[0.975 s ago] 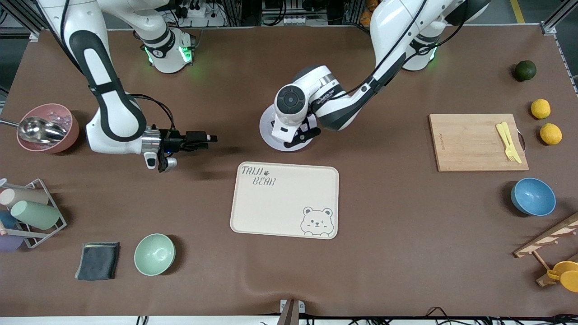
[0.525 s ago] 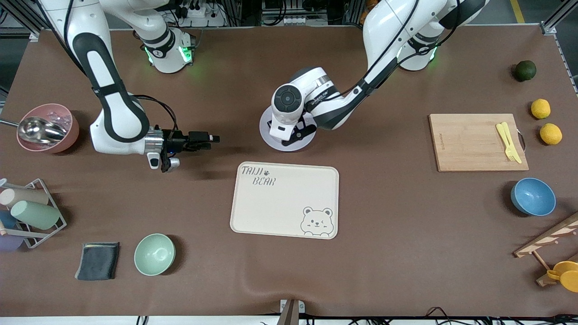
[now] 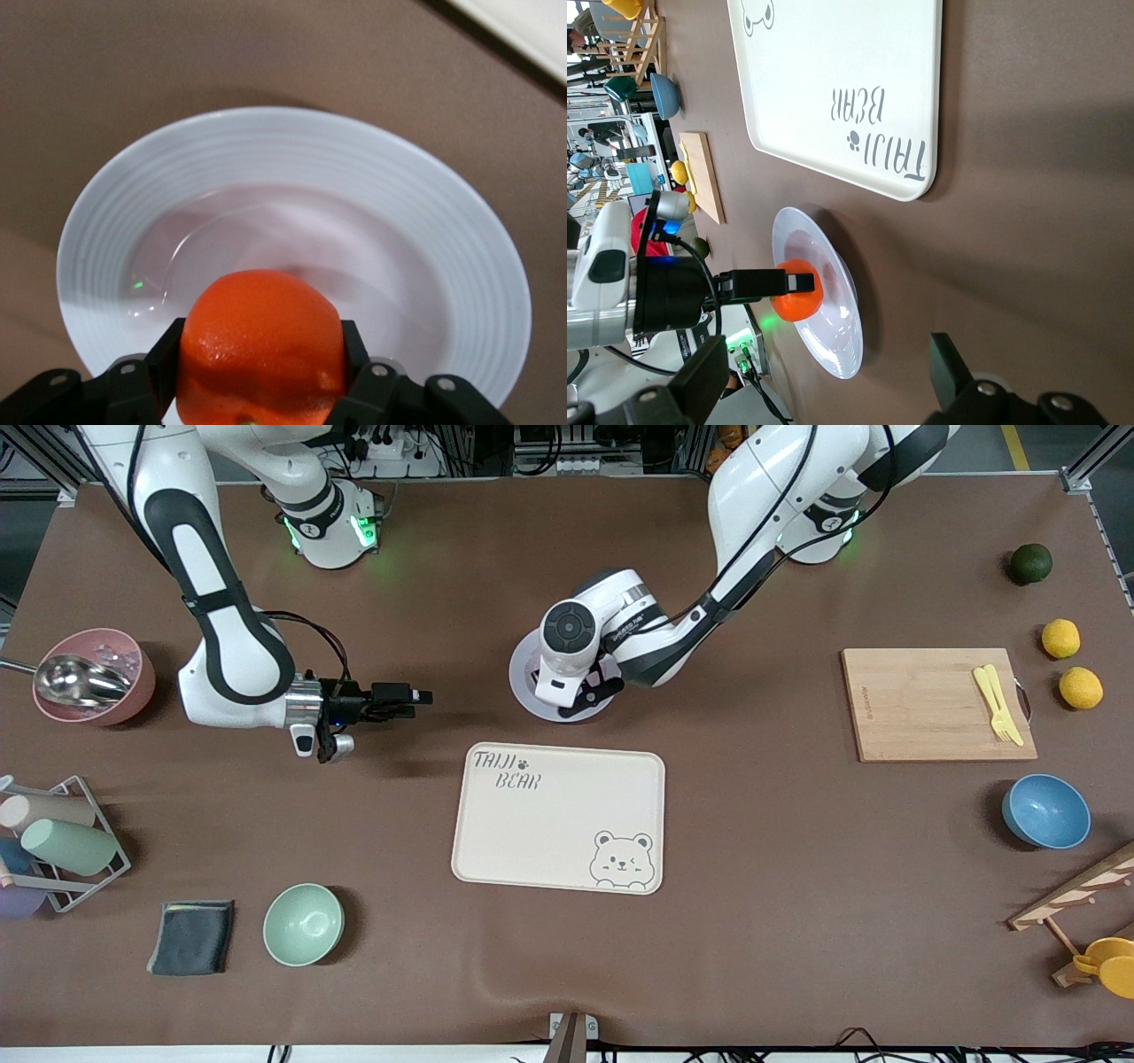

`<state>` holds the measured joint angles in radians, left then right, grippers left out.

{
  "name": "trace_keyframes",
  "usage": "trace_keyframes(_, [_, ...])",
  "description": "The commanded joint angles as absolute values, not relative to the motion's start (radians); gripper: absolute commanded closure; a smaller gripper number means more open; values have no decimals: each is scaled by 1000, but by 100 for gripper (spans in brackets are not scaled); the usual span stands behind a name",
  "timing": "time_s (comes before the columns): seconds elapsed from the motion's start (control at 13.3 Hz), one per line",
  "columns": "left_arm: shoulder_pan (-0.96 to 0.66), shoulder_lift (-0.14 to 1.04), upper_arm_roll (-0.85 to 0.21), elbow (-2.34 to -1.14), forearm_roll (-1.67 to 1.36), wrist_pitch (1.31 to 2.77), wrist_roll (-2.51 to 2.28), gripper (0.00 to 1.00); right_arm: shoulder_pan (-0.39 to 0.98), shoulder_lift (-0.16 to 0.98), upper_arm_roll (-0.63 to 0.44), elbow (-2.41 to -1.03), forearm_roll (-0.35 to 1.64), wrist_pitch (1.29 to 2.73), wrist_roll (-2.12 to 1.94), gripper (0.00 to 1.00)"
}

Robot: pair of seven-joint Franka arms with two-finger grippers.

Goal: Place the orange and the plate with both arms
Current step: 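Lower the orange onto the white plate and open the left gripper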

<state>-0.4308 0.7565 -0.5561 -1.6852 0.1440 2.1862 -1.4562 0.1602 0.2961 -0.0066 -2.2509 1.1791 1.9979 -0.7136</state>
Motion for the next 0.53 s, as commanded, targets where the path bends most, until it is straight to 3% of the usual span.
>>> trace_keyframes(0.0, [-460,773,-529,-1675,175,2210,-1483,100,176,295,-12,-2263,1213,2013,-735,0])
trace_keyframes(0.15, [-469,779,-528,-1671,173,2221,-1485,93,176,295,-12,-2263,1213,2014,-733,0])
trace_keyframes(0.38, [-469,787,-526,-1671,173,2233,-1483,53,178,295,-12,-2263,1213,2019,-735,0])
trace_keyframes(0.45, [-469,787,-526,-1671,175,2233,-1482,16,176,295,-12,-2263,1213,2019,-735,0])
